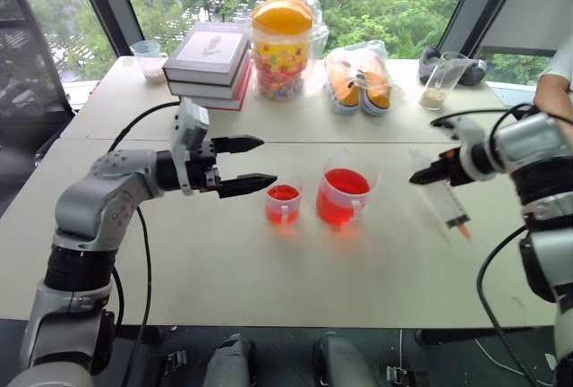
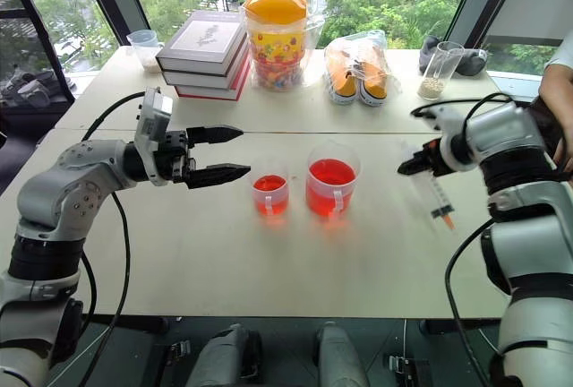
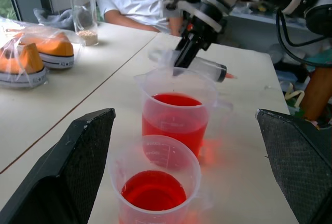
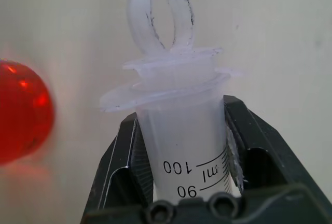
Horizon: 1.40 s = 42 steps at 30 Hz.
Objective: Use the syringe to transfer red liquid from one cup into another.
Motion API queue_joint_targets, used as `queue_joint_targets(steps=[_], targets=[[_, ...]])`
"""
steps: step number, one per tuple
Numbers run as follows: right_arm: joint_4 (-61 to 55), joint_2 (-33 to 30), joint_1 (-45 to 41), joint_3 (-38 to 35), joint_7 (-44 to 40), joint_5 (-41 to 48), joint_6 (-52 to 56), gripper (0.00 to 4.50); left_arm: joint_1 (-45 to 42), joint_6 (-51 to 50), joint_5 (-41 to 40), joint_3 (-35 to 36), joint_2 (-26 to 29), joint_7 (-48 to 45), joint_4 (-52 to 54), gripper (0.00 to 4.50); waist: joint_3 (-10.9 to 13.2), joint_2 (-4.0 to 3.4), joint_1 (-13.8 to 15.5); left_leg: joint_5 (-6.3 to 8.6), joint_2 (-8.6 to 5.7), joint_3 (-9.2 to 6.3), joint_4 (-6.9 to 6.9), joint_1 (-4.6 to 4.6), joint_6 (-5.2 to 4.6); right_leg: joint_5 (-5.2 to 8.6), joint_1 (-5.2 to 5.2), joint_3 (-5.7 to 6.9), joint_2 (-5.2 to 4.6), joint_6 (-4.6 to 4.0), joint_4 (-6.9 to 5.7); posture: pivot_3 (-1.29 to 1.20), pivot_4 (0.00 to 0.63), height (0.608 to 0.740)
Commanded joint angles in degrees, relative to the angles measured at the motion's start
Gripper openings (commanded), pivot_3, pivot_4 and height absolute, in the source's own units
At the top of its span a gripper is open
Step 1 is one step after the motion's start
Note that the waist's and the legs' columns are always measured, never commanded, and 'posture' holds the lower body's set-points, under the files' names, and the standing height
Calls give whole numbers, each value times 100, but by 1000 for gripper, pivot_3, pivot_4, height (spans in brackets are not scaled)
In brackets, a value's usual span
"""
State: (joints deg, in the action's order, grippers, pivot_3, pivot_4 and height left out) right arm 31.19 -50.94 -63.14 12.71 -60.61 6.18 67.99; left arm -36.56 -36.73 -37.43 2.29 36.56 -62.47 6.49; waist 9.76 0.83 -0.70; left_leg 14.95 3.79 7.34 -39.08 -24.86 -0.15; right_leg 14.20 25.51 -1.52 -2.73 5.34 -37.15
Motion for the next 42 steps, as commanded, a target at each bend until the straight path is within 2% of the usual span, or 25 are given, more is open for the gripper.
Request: queue_joint_targets(steps=[1,5,10,12,18,28,33,42], targets=[[-1609,21,94,-1326,458,533,80,1469,-287,108,18,-23,30,-198,-161,4500,-1,1,-10,0,1,0,1,1,0,0,-1,1,1,0,0,0,150,740],[-3260,853,377,-2677,1206,1138,-35,1469,-563,263,175,-179,-1,-458,-514,4500,-2,1,-27,0,3,1,2,1,1,-1,2,2,3,1,-3,0,150,740],[-4708,2340,818,-3691,2069,1966,-927,1469,-1011,373,284,-290,-127,-642,-929,4500,-2,0,-6,-3,3,-5,-1,1,4,-1,-2,8,5,2,-8,0,150,740],[-5028,2826,1081,-3818,2361,2215,-1163,1469,-1102,437,346,-350,-140,-724,-1042,4500,-3,2,5,-3,2,-4,-3,1,4,-1,-5,7,3,2,-8,0,150,740],[-5687,3681,2345,-3495,2833,2416,-2198,1469,-1460,506,481,-432,-280,-909,-1400,4500,-4,3,4,-3,0,-6,-4,-1,4,-1,-9,9,1,2,-4,0,150,740],[-5411,3869,3971,-2423,2860,1758,-4218,1469,-2605,934,741,-692,-1020,-1436,-2540,4500,-3,2,-16,-3,-1,-9,-6,0,4,0,-9,9,5,2,-6,0,150,740],[-5250,3803,4179,-2168,2943,1623,-4612,1469,-3022,1182,918,-872,-1535,-1659,-2971,4500,-3,3,-25,-4,-2,-11,-6,0,3,0,-9,8,7,2,-6,0,150,740],[-5193,3668,4240,-1994,3062,1605,-4780,1469,-3157,1194,1092,-998,-1945,-1811,-3181,4500,-3,3,-26,-4,-1,-16,-6,0,3,0,-9,8,9,2,-5,0,150,740]])
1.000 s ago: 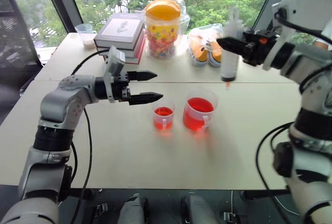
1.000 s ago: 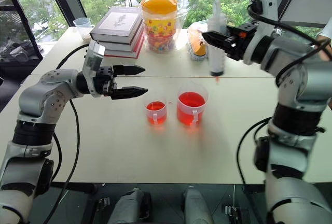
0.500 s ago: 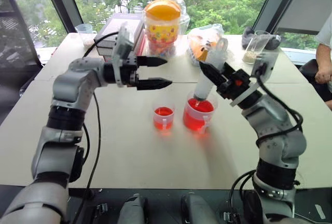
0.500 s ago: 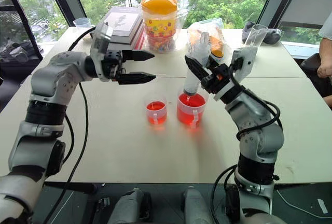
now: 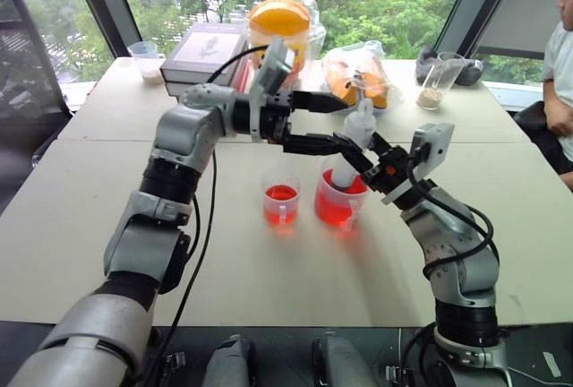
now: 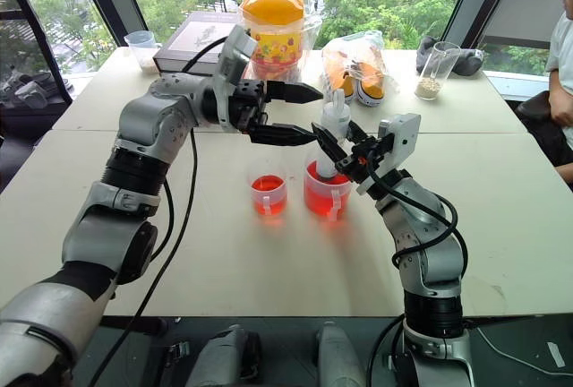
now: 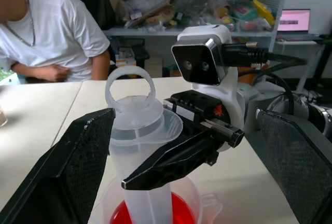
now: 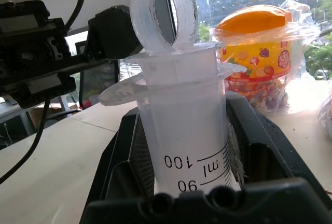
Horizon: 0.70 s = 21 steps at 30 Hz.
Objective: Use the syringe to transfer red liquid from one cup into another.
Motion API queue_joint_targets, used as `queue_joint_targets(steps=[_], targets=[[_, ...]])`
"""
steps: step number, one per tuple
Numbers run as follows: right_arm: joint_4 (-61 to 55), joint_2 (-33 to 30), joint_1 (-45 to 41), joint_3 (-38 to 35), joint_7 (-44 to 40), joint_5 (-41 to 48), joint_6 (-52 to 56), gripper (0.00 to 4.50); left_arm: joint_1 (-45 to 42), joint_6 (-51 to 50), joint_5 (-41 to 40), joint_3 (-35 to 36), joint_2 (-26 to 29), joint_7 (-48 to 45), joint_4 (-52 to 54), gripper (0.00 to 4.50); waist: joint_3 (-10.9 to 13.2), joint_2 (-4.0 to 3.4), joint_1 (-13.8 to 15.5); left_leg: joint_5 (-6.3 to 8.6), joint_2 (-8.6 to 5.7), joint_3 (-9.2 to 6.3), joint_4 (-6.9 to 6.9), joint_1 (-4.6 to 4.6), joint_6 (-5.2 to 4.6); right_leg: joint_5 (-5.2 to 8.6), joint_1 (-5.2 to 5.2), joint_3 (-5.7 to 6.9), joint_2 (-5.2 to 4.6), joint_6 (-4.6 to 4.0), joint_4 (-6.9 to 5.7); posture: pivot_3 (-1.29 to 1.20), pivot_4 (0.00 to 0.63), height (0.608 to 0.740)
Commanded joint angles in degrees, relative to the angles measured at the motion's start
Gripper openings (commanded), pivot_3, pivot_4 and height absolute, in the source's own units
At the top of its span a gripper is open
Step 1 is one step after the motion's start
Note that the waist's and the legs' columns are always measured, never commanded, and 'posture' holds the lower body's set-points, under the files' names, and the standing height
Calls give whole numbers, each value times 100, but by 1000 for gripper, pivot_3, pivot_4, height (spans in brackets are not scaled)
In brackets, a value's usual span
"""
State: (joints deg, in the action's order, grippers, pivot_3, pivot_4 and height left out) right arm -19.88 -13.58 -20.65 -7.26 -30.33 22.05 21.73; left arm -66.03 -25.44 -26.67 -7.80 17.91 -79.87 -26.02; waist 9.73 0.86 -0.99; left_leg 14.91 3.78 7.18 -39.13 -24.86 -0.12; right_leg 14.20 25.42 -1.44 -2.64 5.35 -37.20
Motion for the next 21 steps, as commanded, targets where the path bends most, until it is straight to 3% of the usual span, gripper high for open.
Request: queue_joint_targets(steps=[1,11,14,16,21], targets=[[-88,-82,-3,14,45,30,-158,1469,-215,63,22,4,-108,-90,70,4500,0,0,6,0,0,0,0,0,0,0,0,0,0,0,0,0,150,740],[-104,-174,22,133,102,36,-152,1469,-375,11,103,-13,-472,-31,-207,4500,0,0,14,0,0,-1,0,0,0,0,-1,0,0,0,1,0,150,740],[-122,-194,49,160,114,31,-154,1469,-477,33,142,46,-582,38,-381,3613,0,0,9,0,-1,-1,-1,0,0,0,-1,-1,-1,0,2,0,150,740],[-140,-205,63,170,125,41,-147,1469,-530,84,168,61,-640,66,-479,2753,0,1,10,0,-1,-3,-1,0,-1,0,-1,0,0,0,1,0,150,740],[-161,-242,88,173,131,73,-124,1469,-608,135,192,102,-741,73,-562,51,0,1,2,0,-1,-6,0,0,-1,0,-1,0,1,0,1,0,150,740]])
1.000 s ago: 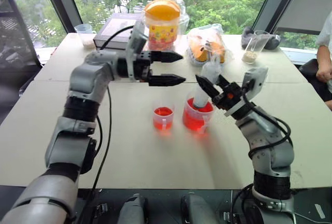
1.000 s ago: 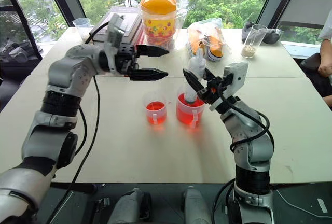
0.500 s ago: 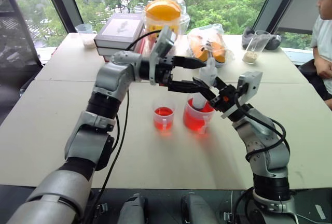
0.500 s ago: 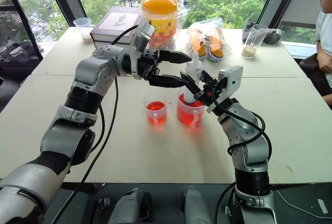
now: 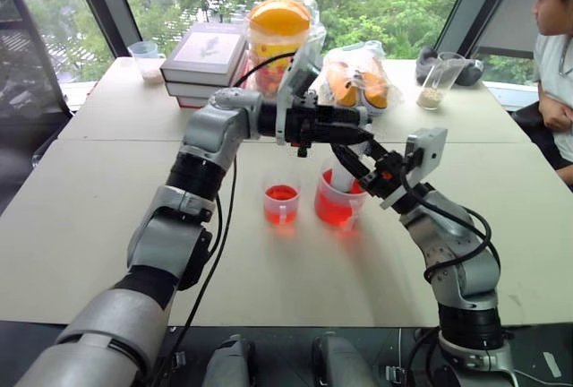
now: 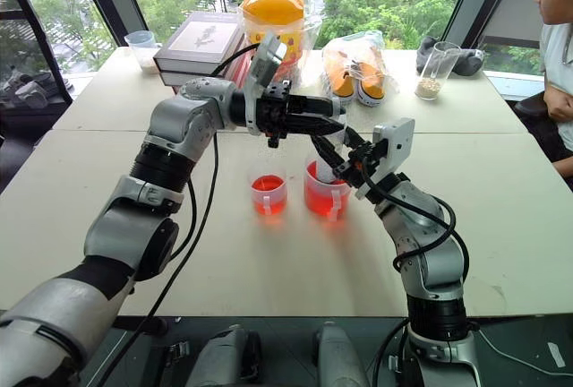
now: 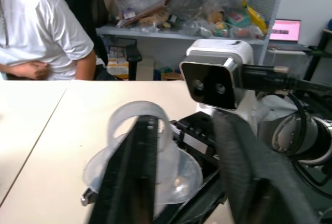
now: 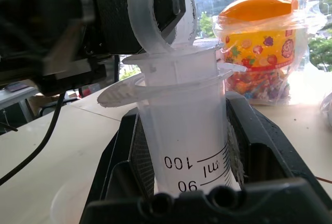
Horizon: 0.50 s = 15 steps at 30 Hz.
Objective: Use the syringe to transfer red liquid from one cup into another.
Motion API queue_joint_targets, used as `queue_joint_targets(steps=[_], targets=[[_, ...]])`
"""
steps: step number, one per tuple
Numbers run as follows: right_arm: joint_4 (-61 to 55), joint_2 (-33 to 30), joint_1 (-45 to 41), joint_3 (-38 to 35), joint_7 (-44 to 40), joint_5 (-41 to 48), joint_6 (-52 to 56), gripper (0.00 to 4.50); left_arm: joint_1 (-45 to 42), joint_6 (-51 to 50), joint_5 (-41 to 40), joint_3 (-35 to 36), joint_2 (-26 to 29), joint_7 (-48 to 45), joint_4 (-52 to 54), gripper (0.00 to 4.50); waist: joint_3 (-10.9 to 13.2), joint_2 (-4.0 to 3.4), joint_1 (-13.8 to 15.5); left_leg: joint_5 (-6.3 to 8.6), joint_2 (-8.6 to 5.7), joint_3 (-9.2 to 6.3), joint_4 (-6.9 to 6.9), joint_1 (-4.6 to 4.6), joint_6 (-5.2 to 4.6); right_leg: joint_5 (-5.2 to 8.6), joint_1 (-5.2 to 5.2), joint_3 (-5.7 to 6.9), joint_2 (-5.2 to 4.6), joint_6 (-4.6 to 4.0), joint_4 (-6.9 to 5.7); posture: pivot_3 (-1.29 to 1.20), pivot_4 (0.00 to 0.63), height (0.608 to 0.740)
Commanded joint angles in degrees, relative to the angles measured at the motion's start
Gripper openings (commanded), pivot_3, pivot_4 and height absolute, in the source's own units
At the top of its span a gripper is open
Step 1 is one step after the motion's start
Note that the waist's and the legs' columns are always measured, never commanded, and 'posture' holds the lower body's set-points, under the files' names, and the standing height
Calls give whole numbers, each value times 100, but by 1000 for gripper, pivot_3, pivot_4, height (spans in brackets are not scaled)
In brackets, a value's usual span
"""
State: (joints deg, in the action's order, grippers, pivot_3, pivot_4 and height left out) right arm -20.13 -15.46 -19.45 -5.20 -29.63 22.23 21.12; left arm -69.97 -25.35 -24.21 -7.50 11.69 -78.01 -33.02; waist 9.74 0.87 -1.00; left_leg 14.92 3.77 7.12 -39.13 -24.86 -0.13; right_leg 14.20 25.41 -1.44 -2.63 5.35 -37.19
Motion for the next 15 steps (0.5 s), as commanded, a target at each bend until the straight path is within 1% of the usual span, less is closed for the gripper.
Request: queue_joint_targets(steps=[1,15], targets=[[-140,-67,-29,-32,62,70,-48,1469,-232,146,-53,86,-127,-116,122,13,0,0,8,0,0,0,0,0,0,0,0,0,0,0,0,0,150,740],[-164,-202,139,63,63,326,294,1469,-879,634,-162,578,-52,200,-420,13,1,1,8,0,-2,-4,0,-2,0,0,-2,1,0,0,4,0,150,740]])
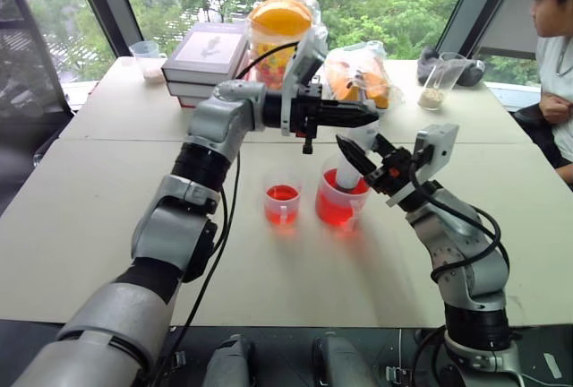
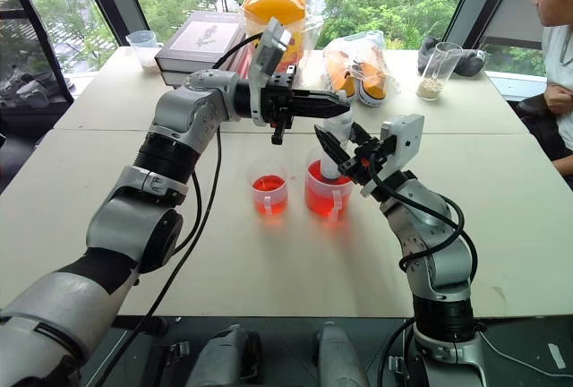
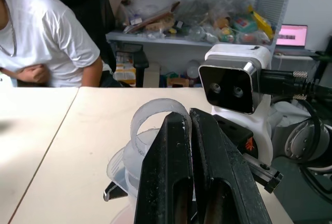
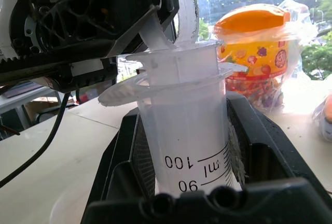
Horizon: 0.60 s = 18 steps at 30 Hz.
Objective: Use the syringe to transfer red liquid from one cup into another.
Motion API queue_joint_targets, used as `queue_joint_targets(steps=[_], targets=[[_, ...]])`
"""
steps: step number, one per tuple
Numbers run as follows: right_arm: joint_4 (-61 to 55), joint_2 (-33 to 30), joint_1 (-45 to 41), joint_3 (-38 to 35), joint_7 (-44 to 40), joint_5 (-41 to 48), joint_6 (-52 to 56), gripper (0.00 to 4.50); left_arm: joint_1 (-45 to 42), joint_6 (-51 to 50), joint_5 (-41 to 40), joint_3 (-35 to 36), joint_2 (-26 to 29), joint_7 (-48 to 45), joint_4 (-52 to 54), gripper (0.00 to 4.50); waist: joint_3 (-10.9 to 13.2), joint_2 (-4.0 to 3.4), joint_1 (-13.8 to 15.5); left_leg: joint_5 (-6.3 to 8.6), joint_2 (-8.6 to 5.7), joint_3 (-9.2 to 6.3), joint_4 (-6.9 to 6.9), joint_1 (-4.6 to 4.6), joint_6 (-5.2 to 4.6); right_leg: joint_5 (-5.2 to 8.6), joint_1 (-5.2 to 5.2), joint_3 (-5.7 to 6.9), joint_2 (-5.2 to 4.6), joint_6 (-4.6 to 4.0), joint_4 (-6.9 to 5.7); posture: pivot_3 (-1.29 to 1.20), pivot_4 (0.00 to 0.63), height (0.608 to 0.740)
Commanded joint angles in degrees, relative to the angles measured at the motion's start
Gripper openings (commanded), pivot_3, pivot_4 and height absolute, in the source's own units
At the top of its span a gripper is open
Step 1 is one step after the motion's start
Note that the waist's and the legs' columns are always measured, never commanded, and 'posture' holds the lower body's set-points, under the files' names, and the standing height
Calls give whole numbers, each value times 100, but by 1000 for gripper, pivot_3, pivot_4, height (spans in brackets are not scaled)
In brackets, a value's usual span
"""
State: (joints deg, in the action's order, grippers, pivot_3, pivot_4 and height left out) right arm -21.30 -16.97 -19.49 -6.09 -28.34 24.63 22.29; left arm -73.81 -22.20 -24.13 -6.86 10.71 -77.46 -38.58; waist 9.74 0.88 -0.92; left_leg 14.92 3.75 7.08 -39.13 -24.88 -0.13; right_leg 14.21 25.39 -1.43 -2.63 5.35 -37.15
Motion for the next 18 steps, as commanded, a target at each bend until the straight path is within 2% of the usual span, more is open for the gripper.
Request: queue_joint_targets(steps=[1,18], targets=[[-42,-61,156,170,-76,94,180,1469,-534,353,-175,538,57,164,103,13,0,0,1,0,0,0,0,0,0,0,0,0,0,0,0,0,150,740],[15,-99,168,245,-110,190,243,1469,-777,628,-165,675,144,239,-149,13,0,0,7,0,0,-1,0,-1,0,0,0,0,0,0,1,0,150,740]])
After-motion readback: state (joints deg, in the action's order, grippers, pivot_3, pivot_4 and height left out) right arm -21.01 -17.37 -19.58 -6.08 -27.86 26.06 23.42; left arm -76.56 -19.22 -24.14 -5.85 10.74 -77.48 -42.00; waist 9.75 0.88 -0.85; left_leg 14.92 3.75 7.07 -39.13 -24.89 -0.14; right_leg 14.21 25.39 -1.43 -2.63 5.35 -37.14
